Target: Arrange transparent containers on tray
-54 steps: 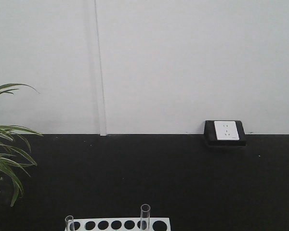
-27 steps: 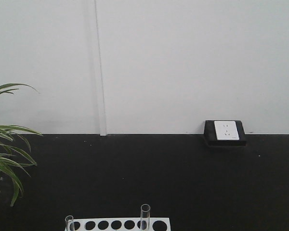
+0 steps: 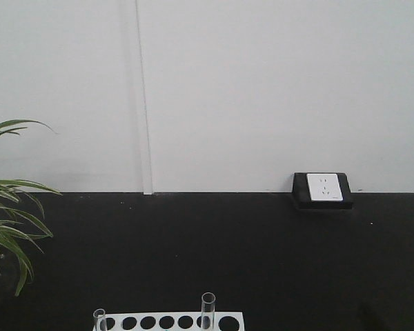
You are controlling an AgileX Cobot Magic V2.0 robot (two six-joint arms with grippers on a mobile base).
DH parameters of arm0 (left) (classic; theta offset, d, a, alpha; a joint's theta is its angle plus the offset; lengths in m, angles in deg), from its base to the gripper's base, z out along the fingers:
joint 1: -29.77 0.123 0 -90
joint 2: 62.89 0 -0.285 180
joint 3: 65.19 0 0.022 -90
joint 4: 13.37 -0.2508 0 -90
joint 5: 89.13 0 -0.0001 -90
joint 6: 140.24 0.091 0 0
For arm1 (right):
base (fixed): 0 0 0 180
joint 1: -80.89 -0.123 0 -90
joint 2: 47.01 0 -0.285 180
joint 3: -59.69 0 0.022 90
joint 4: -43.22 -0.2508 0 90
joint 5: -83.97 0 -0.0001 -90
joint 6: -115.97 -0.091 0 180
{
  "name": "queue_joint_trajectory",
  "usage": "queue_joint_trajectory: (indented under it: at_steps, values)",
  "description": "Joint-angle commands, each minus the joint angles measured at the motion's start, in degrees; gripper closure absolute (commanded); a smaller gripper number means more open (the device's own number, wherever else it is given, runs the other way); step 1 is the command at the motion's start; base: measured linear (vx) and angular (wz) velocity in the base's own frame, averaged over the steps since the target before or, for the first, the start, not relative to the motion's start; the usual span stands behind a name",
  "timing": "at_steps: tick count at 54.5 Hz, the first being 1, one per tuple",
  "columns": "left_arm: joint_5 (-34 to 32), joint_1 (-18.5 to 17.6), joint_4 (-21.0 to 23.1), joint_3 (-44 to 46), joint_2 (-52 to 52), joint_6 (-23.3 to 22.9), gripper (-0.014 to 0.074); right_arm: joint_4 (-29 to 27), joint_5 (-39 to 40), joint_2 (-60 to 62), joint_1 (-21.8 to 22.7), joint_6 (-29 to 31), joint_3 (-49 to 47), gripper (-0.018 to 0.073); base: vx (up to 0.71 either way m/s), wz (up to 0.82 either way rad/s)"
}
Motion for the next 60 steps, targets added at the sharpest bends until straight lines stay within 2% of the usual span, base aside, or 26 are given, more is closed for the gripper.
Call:
queue_joint_trajectory:
  at_steps: [1, 3, 6, 10, 12, 16, 19, 26, 30, 38, 39, 44, 52, 60]
  values:
    - [-11.4, -1.9, -11.3, -2.4, 2.0, -12.6, 0.0115, 2.3, 6.6, -1.8, -2.0, -0.3, -0.6, -0.0003, 0.0, 0.0]
    - [-14.2, -2.2, -15.5, -3.3, 3.2, -16.2, 0.0115, 2.6, 6.8, -2.7, -2.4, -0.2, -0.7, -0.0001, 0.0, 0.0]
    - [-18.3, -2.3, -22.0, -3.9, 5.1, -18.1, 0.0115, 2.6, 8.0, -4.1, -2.6, -0.1, -0.7, -0.0001, 0.0, 0.0]
    - [-23.6, -2.3, -28.1, -3.6, 8.8, -16.6, 0.0115, 2.6, 10.2, -6.4, -2.6, -0.1, -0.7, -0.0001, 0.0, 0.0]
    - [-25.8, -2.3, -29.3, -3.3, 10.7, -14.7, 0.0116, 2.6, 11.2, -7.4, -2.6, -0.1, -0.7, -0.0001, 0.0, 0.0]
    - [-28.7, -2.3, -29.2, -2.4, 14.8, -10.3, 0.0116, 2.6, 13.1, -9.0, -2.6, -0.1, -0.7, -0.0001, 0.0, 0.0]
    - [-29.6, -2.3, -27.4, -1.3, 18.2, -7.1, 0.0116, 2.6, 13.8, -9.9, -2.6, -0.1, -0.7, -0.0001, 0.0, 0.0]
    - [-32.8, -2.3, -18.8, 2.0, 24.7, -2.5, 0.0116, 2.6, 14.6, -10.9, -2.6, -0.1, -0.7, -0.0001, 0.0, 0.0]
    - [-35.7, -2.3, -16.0, 4.2, 27.3, -1.0, 0.0116, 2.6, 14.6, -10.9, -2.6, -0.1, -0.7, -0.0001, 0.0, 0.0]
    - [-35.8, -2.3, -16.4, 9.0, 31.9, -1.1, 0.0116, 2.6, 14.6, -10.9, -2.6, -0.1, -0.7, -0.0001, 0.0, 0.0]
    - [-35.7, -2.3, -16.8, 11.2, 35.0, -1.3, 0.0116, 2.6, 14.6, -10.9, -2.6, -0.1, -0.7, -0.0001, 0.0, 0.0]
    - [-35.9, -2.3, -17.5, 12.2, 37.8, -1.5, 0.0116, 2.6, 14.6, -10.9, -2.6, -0.1, -0.7, -0.0001, 0.0, 0.0]
    - [-36.7, -2.3, -21.3, 12.4, 42.3, -1.5, 0.0118, 2.6, 14.7, -10.9, -2.6, -0.1, -0.7, -0.0001, 0.0, 0.0]
    - [-39.2, -2.3, -20.7, 12.4, 45.8, -1.5, 0.0172, 2.6, 14.8, -10.9, -2.6, -0.1, -0.7, -0.0001, 0.0, 0.0]
